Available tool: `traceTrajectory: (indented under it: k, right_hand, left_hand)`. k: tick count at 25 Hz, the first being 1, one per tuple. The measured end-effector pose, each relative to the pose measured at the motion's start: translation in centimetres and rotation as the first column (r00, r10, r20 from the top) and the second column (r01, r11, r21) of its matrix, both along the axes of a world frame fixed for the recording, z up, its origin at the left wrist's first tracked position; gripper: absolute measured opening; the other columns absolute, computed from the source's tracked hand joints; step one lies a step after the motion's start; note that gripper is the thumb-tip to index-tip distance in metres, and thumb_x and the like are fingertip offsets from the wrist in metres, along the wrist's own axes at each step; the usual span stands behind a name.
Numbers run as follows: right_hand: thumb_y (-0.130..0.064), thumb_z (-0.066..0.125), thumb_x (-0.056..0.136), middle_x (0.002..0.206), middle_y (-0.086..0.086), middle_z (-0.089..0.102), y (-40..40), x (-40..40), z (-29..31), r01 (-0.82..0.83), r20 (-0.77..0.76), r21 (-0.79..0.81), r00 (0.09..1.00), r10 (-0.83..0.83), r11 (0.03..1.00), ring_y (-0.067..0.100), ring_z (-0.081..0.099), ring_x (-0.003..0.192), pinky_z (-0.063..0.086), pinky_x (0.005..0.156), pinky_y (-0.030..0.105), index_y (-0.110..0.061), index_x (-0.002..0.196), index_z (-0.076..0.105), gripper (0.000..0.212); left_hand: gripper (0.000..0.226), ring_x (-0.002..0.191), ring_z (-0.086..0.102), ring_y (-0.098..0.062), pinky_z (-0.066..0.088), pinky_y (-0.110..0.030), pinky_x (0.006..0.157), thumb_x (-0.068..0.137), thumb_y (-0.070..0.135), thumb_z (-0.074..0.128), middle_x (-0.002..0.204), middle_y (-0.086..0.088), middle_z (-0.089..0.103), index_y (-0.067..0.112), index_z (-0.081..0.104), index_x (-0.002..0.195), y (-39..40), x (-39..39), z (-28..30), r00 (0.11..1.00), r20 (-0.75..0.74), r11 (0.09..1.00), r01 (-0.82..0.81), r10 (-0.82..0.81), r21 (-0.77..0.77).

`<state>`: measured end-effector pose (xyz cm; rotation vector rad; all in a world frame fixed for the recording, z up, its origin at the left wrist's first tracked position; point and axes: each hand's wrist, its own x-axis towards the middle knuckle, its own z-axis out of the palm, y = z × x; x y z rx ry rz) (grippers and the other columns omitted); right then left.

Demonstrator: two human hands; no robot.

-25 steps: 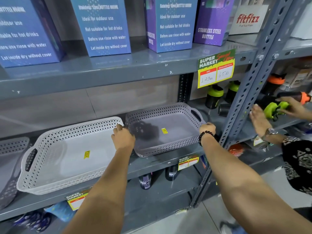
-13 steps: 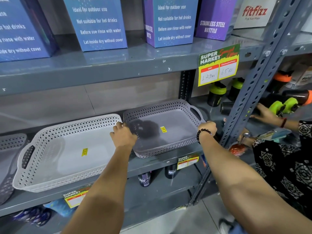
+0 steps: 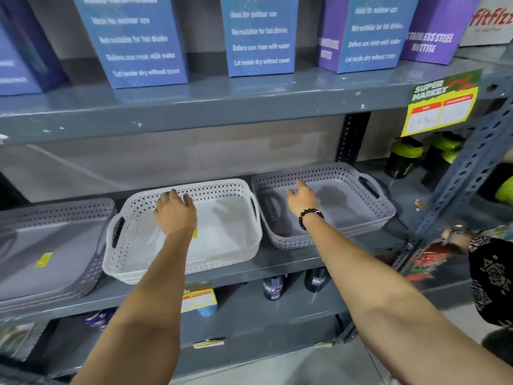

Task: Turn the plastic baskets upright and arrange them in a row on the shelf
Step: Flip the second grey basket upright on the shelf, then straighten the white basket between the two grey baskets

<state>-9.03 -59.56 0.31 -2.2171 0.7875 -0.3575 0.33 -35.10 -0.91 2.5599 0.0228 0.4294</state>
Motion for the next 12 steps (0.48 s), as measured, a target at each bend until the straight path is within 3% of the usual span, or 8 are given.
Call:
traceTrajectory:
  k: [3, 7, 10, 12]
  right_hand:
    - [-0.029, 0.039, 0.100, 0.136, 0.025, 0.051, 4.5, 1.3, -0.9, -0.025, -0.075, 0.044, 0.997, 0.028, 0.999, 0.040, 0.051, 0.122, 0.045, 0.095, 0.042, -0.002, 0.143, 0.033, 0.052]
    - [-0.027, 0.035, 0.102, 0.147, 0.024, 0.040, 8.1, 1.9, -2.2, -0.036, -0.165, 0.053, 0.985, 0.044, 0.998, 0.039, 0.040, 0.134, 0.036, 0.108, 0.044, 0.002, 0.143, 0.032, 0.051]
    - [-0.016, 0.032, 0.103, 0.136, 0.027, 0.050, 9.2, 2.3, -2.3, -0.029, -0.197, -0.036, 0.980, 0.021, 0.999, 0.041, 0.048, 0.123, 0.043, 0.095, 0.044, 0.006, 0.134, 0.041, 0.039]
    - [-0.012, 0.032, 0.102, 0.133, 0.027, 0.053, 9.6, 2.7, -2.2, -0.005, -0.209, -0.107, 0.978, -0.017, 0.994, 0.041, 0.050, 0.121, 0.045, 0.092, 0.042, 0.008, 0.129, 0.045, 0.036]
  left_hand:
    - [0.044, 0.130, 0.038, -0.040, 0.029, -0.049, 0.108, 0.098, 0.022, 0.037, 0.137, -0.026, 0.047, -0.005, 0.047, 0.130, 6.5, 1.5, 0.0, 0.999, -0.008, 0.999, -0.046, 0.046, 0.026]
    - [0.044, 0.133, 0.036, -0.040, 0.026, -0.052, 0.113, 0.098, 0.023, 0.038, 0.141, -0.024, 0.044, -0.002, 0.045, 0.133, 12.7, 3.1, -0.8, 0.981, -0.144, 0.991, -0.121, 0.127, 0.048]
    - [0.038, 0.119, 0.051, -0.043, 0.043, -0.051, 0.099, 0.098, 0.025, 0.046, 0.131, -0.025, 0.054, -0.004, 0.054, 0.121, 15.0, 3.4, -0.6, 0.950, -0.276, 0.979, -0.176, 0.143, -0.100]
    - [0.034, 0.114, 0.055, -0.044, 0.046, -0.048, 0.092, 0.098, 0.015, 0.044, 0.122, -0.029, 0.060, -0.010, 0.058, 0.116, 15.9, 3.5, -0.3, 0.923, -0.356, 0.964, -0.215, 0.148, -0.158]
